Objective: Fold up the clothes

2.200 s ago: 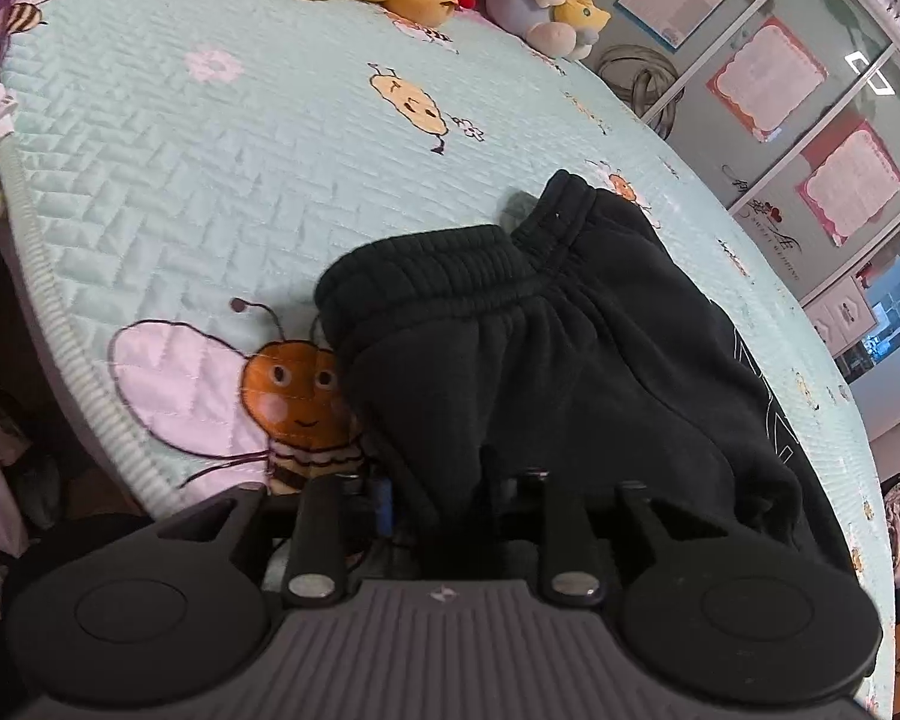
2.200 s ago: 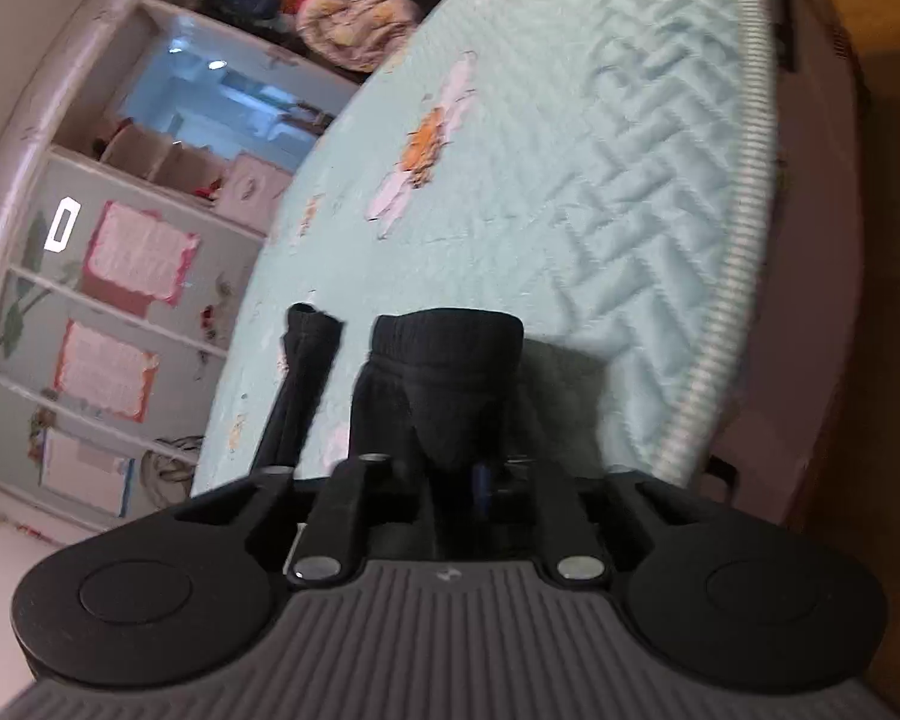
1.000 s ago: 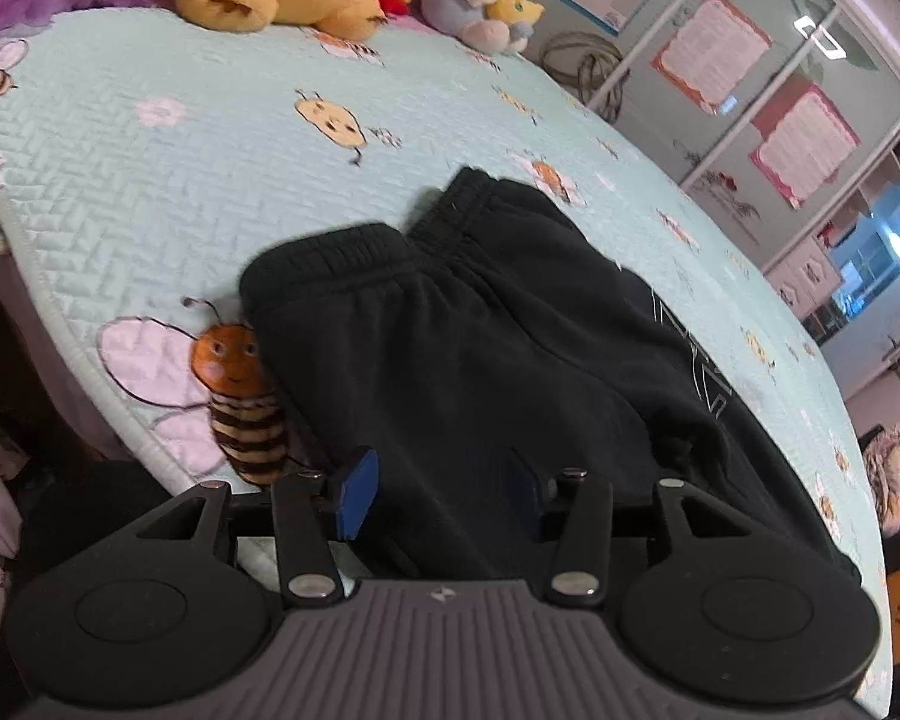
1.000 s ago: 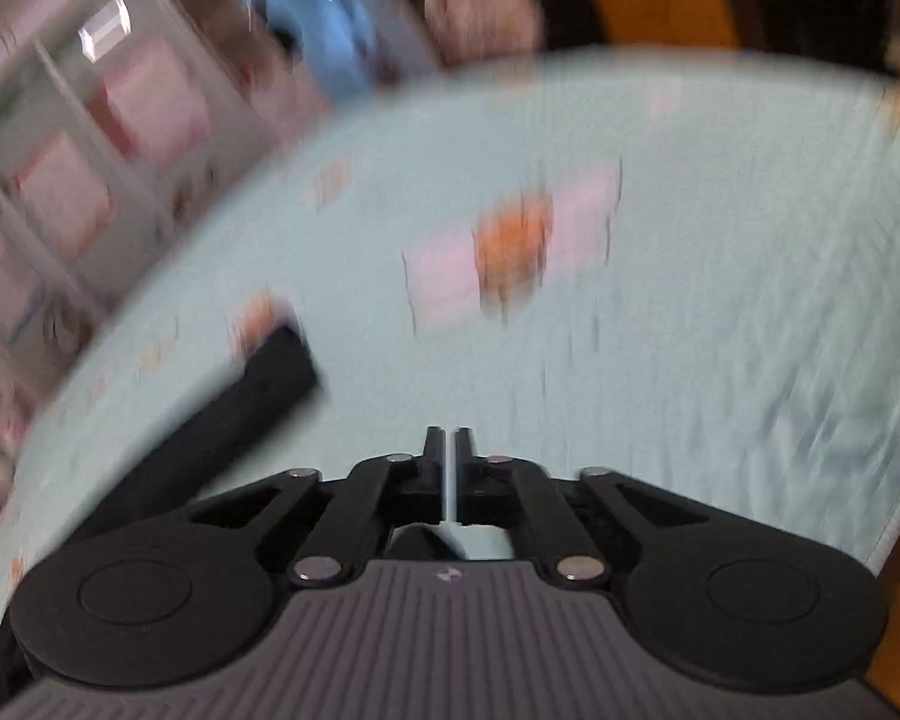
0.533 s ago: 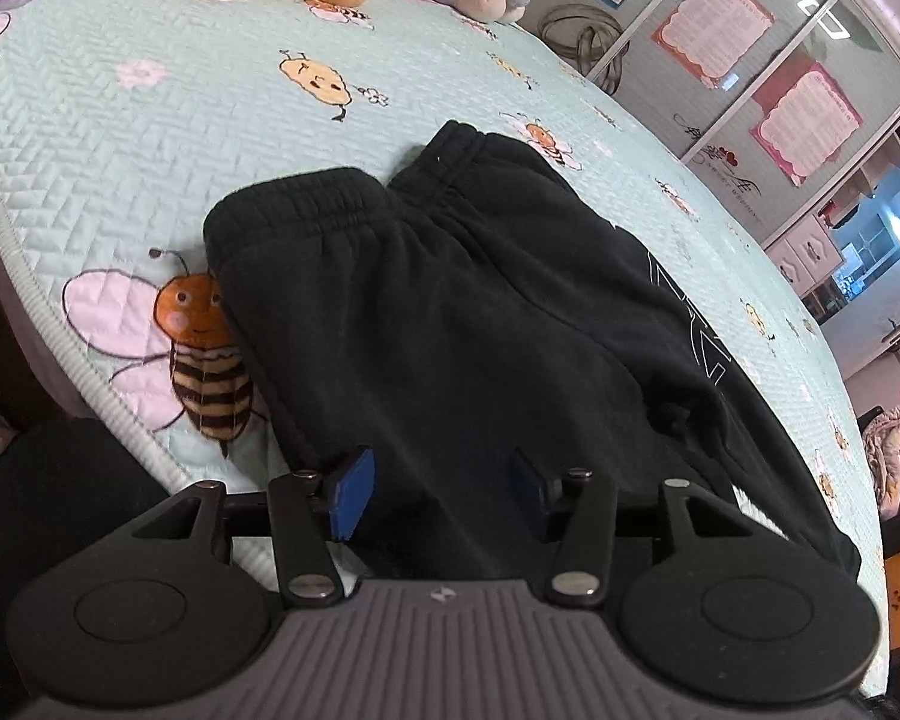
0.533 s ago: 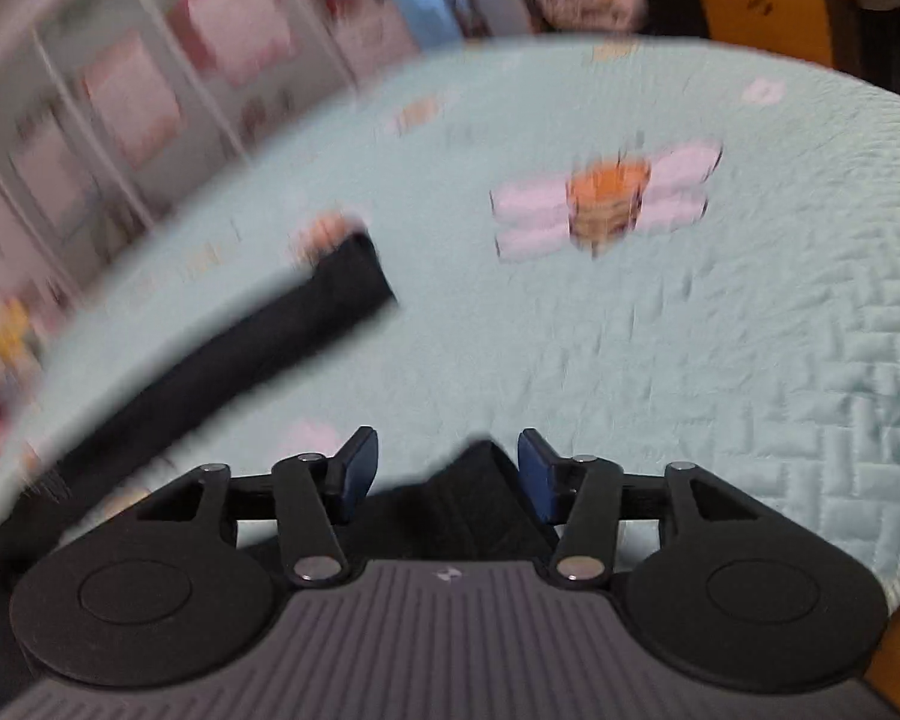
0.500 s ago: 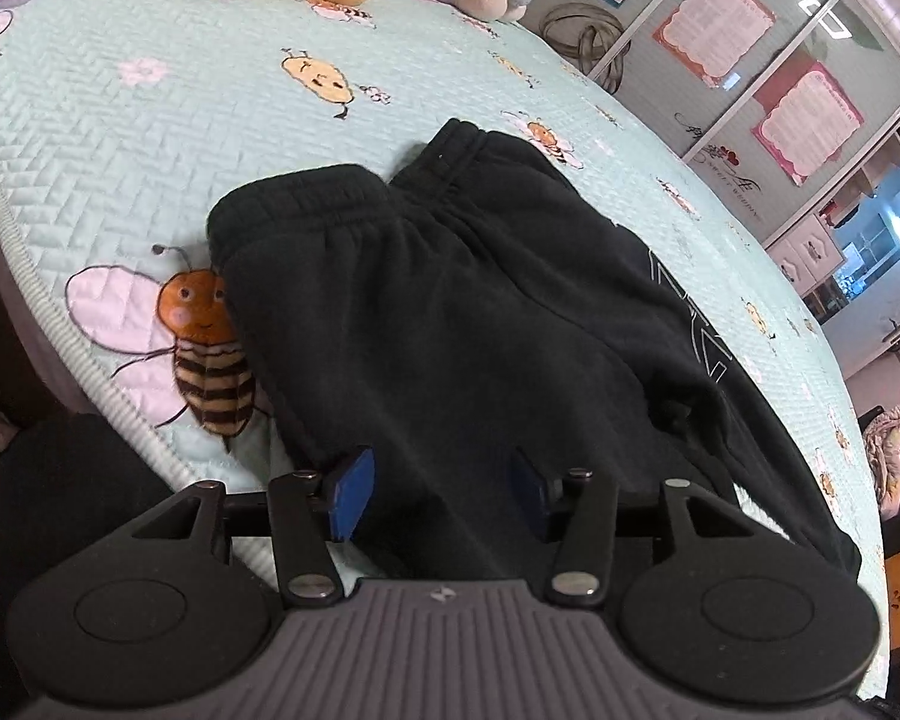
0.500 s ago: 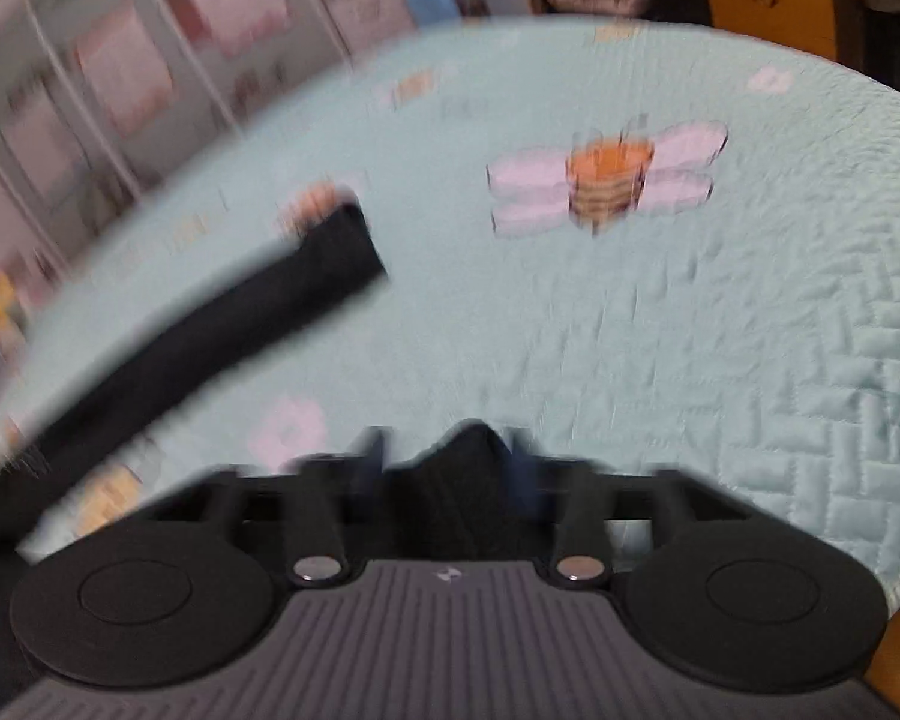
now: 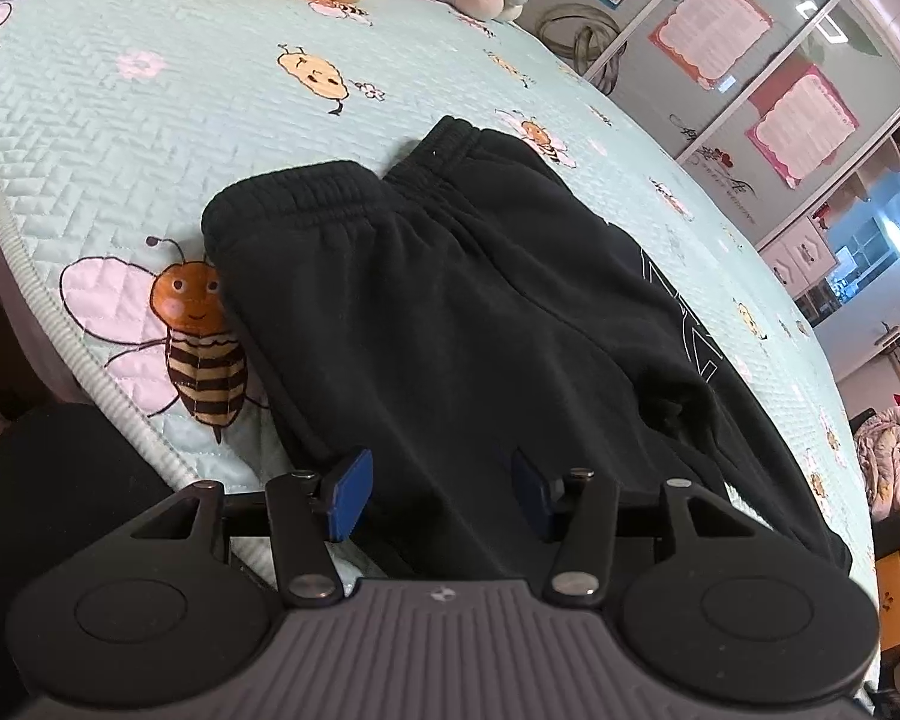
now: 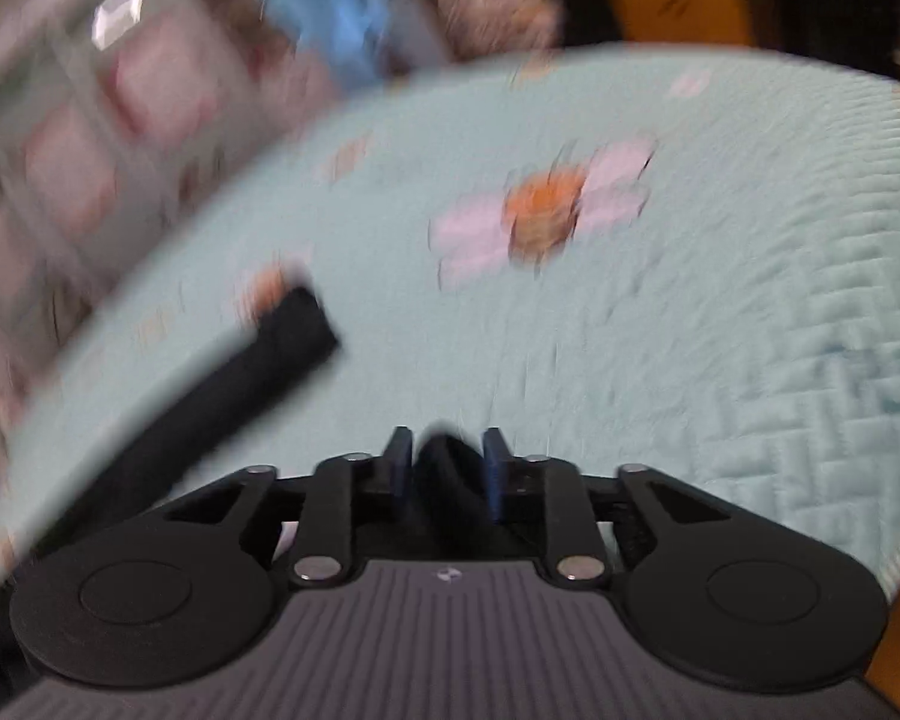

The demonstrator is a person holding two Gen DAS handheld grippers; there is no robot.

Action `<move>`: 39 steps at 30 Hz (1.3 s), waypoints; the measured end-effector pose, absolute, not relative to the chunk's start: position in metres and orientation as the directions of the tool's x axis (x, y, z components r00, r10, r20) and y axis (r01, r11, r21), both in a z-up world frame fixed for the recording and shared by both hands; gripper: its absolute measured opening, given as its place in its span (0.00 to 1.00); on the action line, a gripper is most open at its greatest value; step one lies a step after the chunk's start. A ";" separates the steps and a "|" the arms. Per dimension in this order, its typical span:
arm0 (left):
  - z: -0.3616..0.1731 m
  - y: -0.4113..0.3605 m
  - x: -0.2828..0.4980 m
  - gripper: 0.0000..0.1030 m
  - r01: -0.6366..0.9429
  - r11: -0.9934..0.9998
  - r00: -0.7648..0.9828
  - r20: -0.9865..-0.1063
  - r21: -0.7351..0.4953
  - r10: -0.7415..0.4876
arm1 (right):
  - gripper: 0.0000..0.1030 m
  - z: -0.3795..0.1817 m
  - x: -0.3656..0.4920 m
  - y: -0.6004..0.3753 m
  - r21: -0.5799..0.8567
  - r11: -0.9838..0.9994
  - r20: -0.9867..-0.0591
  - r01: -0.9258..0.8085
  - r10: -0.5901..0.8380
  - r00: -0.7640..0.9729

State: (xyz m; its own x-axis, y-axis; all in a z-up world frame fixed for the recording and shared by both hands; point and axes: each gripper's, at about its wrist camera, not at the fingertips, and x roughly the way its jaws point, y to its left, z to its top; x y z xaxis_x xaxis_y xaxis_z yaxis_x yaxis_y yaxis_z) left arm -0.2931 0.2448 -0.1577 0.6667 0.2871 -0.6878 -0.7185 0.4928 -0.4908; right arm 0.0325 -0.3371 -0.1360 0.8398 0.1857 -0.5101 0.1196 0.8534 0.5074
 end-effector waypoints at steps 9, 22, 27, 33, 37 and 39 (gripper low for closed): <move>-0.161 0.234 -0.285 0.53 -0.700 0.513 0.677 -0.690 -0.497 0.256 | 0.49 -0.111 0.041 -0.294 0.659 0.752 -0.386 -0.027 0.369 0.845; -0.160 0.240 -0.275 0.55 -0.765 0.496 0.598 -0.739 -0.410 0.311 | 0.46 -0.200 0.187 -0.251 0.818 0.511 -0.497 0.265 0.395 0.773; -0.164 0.237 -0.268 0.55 -0.759 0.518 0.595 -0.745 -0.395 0.303 | 0.04 -0.192 0.185 -0.256 0.793 0.552 -0.493 0.258 0.333 0.803; -0.178 0.238 -0.263 0.56 -0.733 0.525 0.619 -0.745 -0.433 0.249 | 0.09 -0.172 0.116 -0.288 0.783 0.590 -0.411 0.194 0.259 0.874; -0.172 0.234 -0.270 0.56 -0.701 0.535 0.659 -0.715 -0.471 0.233 | 0.11 -0.201 0.109 -0.299 0.770 0.570 -0.518 0.286 0.298 0.802; -0.167 0.236 -0.279 0.57 -0.697 0.527 0.673 -0.697 -0.486 0.247 | 0.25 -0.189 0.089 -0.302 0.788 0.550 -0.474 0.276 0.257 0.842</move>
State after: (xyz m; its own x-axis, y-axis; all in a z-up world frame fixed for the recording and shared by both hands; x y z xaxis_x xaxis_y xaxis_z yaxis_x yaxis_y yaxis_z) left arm -0.2785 0.2364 -0.1669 0.6729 0.2467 -0.6974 -0.6972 0.5266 -0.4865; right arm 0.0886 -0.3017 -0.1887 0.8423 0.2569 -0.4739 0.2757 0.5501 0.7883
